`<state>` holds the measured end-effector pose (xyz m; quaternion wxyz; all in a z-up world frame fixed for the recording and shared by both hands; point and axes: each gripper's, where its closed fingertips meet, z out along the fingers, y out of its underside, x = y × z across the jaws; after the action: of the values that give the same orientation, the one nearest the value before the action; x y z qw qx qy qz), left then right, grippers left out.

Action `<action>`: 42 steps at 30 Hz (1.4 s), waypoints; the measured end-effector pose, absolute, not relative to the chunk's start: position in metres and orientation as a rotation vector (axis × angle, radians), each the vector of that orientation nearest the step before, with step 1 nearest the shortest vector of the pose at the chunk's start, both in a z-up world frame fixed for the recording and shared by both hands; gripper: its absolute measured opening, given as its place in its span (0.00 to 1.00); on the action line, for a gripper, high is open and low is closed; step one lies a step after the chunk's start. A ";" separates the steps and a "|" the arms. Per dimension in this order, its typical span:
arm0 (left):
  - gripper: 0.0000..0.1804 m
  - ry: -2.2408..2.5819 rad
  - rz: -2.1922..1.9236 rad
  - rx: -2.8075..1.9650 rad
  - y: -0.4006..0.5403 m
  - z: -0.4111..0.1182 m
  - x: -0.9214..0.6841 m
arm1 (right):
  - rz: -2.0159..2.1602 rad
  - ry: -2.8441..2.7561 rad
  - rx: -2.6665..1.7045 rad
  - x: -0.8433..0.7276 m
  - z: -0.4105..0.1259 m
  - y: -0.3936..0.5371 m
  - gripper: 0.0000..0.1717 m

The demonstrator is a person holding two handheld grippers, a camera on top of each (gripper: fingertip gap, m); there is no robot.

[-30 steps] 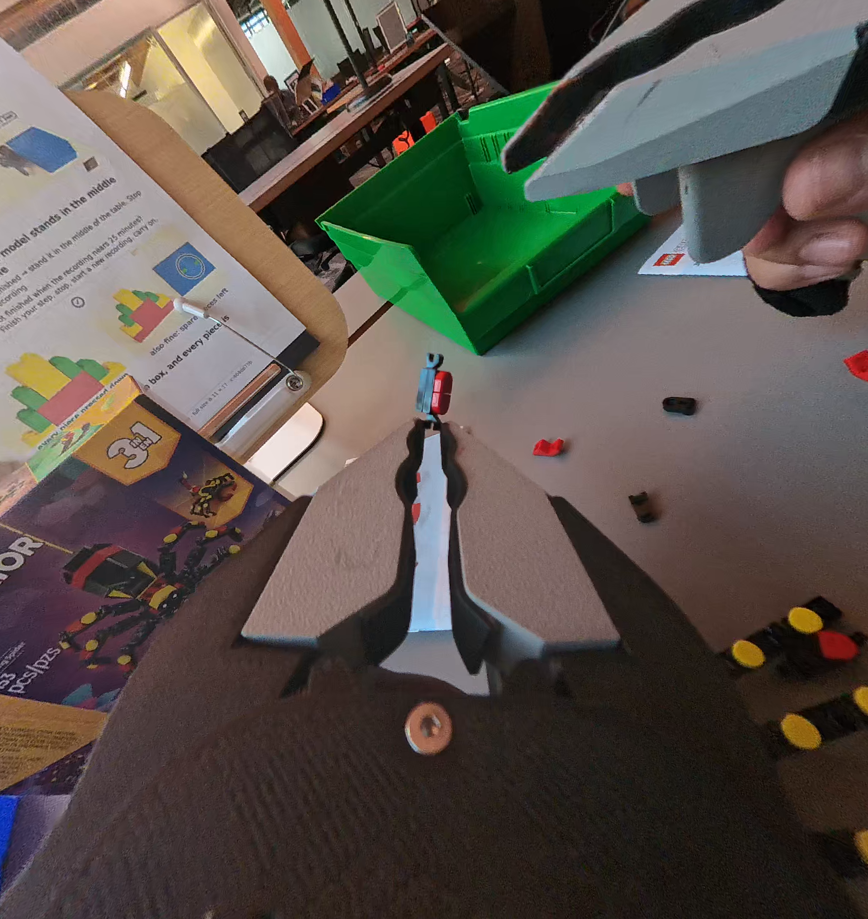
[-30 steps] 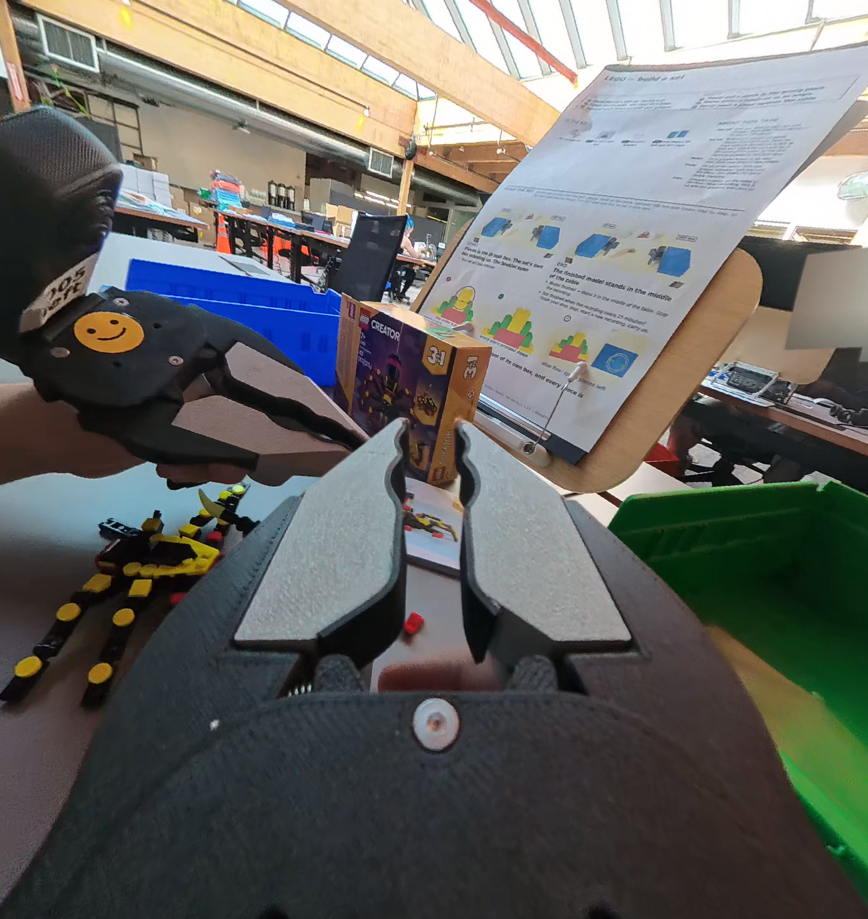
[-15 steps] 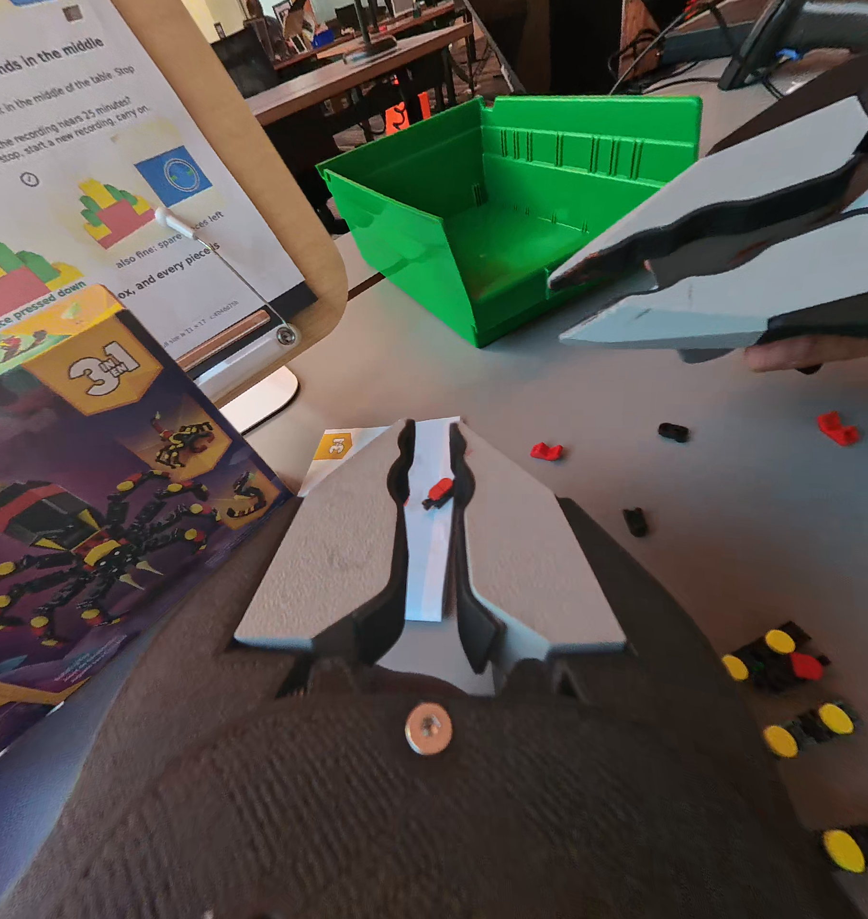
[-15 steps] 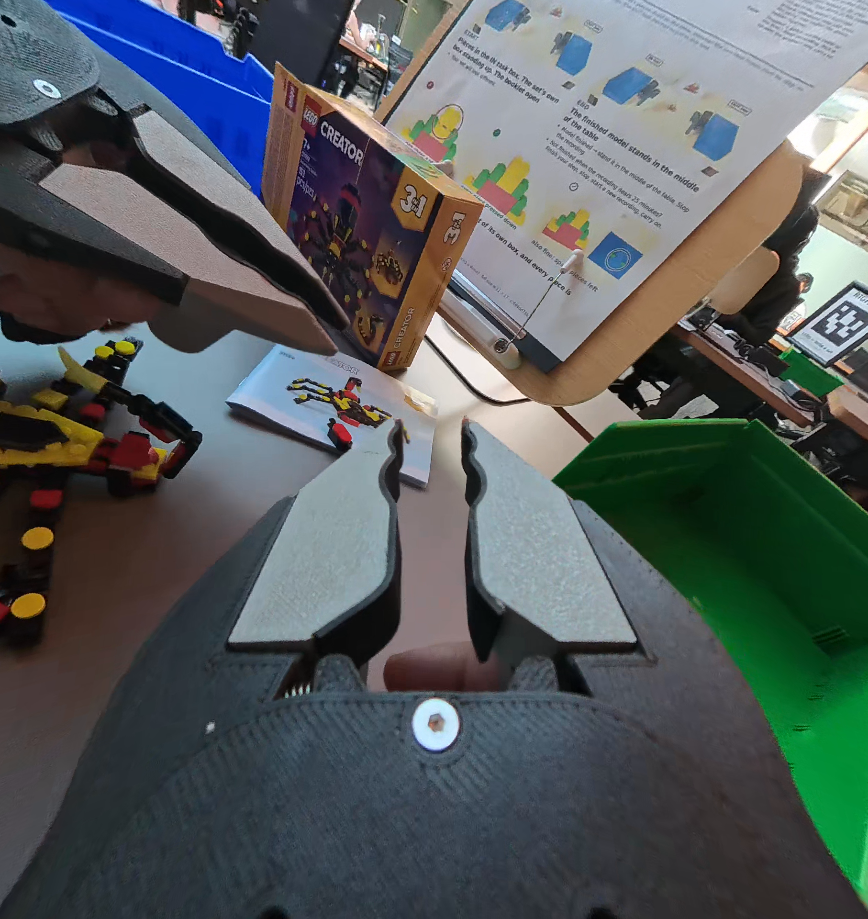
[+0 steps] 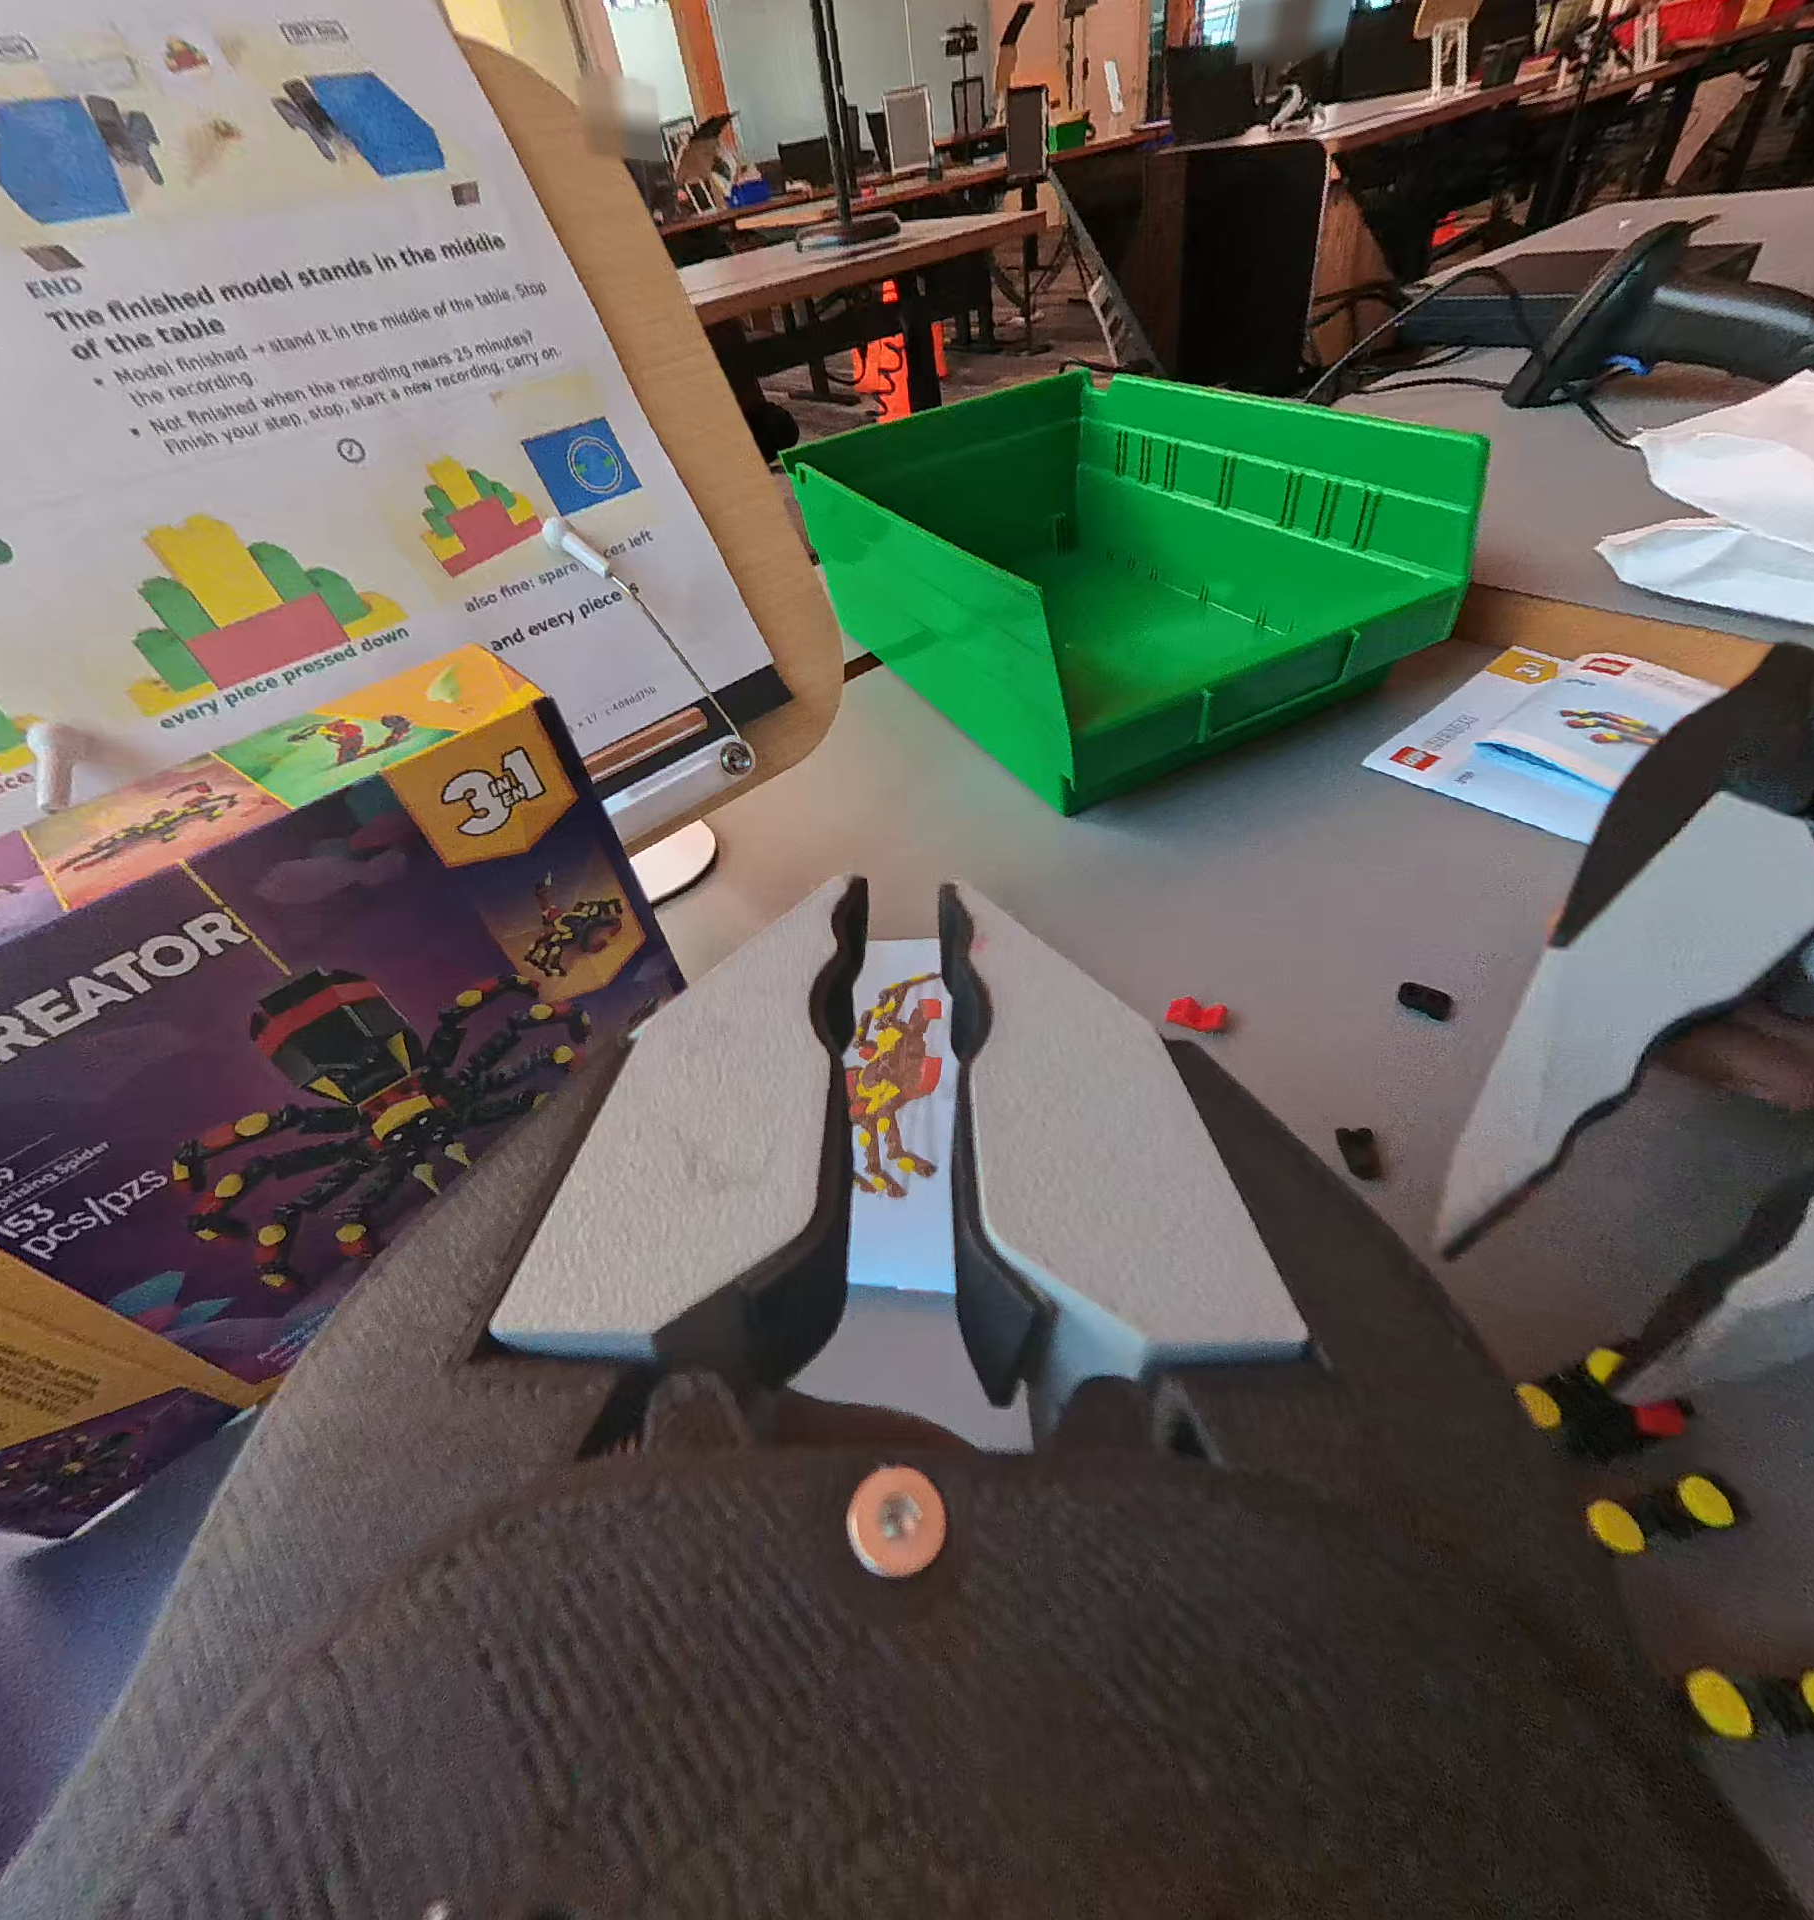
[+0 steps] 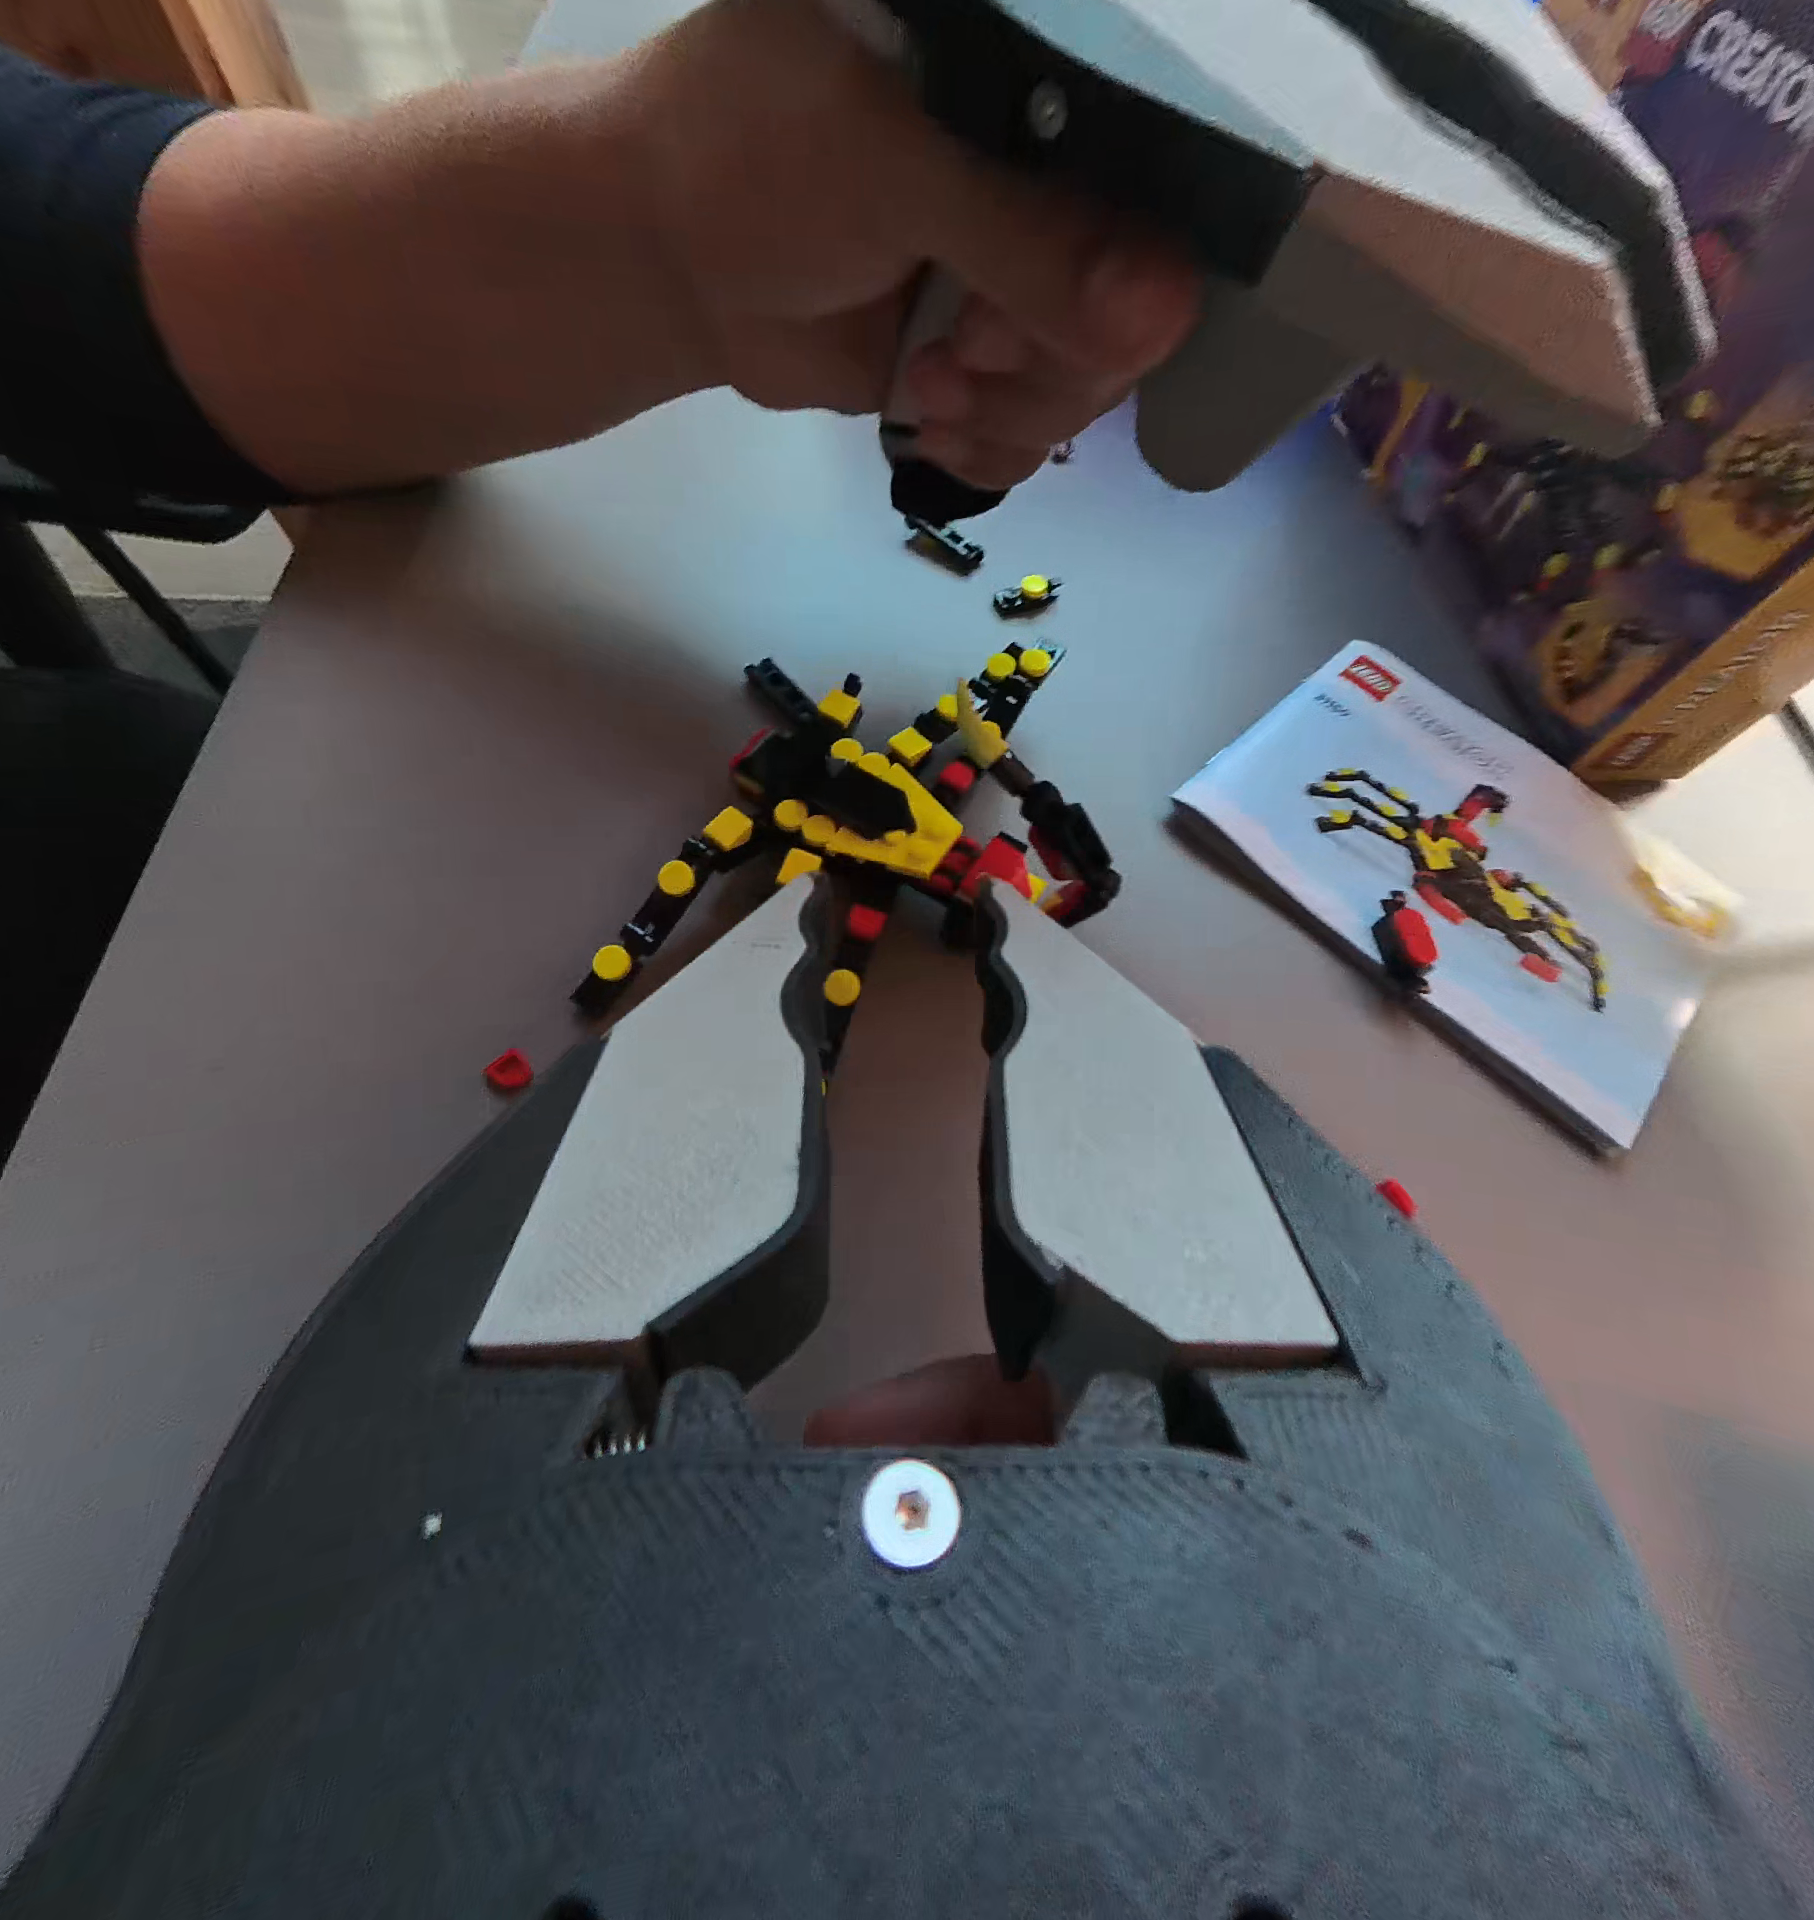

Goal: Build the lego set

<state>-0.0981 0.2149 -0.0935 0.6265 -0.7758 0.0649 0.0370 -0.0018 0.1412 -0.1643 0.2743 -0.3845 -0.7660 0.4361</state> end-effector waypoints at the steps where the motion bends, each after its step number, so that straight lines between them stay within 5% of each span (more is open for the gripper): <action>1: 0.06 0.147 0.083 -1.784 0.215 -0.094 -0.099 | 1.170 -2.081 -1.030 -0.001 -0.167 0.139 0.14; 10: 0.06 0.220 0.005 -1.839 0.209 -0.111 -0.092 | 1.098 -1.873 -0.956 -0.016 -0.147 0.162 0.10; 20: 0.07 0.377 0.389 -1.887 0.206 -0.123 -0.138 | 0.786 -1.355 -1.031 -0.020 -0.103 0.250 0.01; 42: 0.04 0.443 0.480 -1.923 0.207 -0.135 -0.139 | 0.879 -1.571 -1.127 -0.020 -0.139 0.232 0.10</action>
<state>-0.1388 0.2068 -0.1355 0.5272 -0.8046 0.1854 0.2008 -0.0201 0.2317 -0.1393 0.4873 -0.4632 -0.6461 0.3613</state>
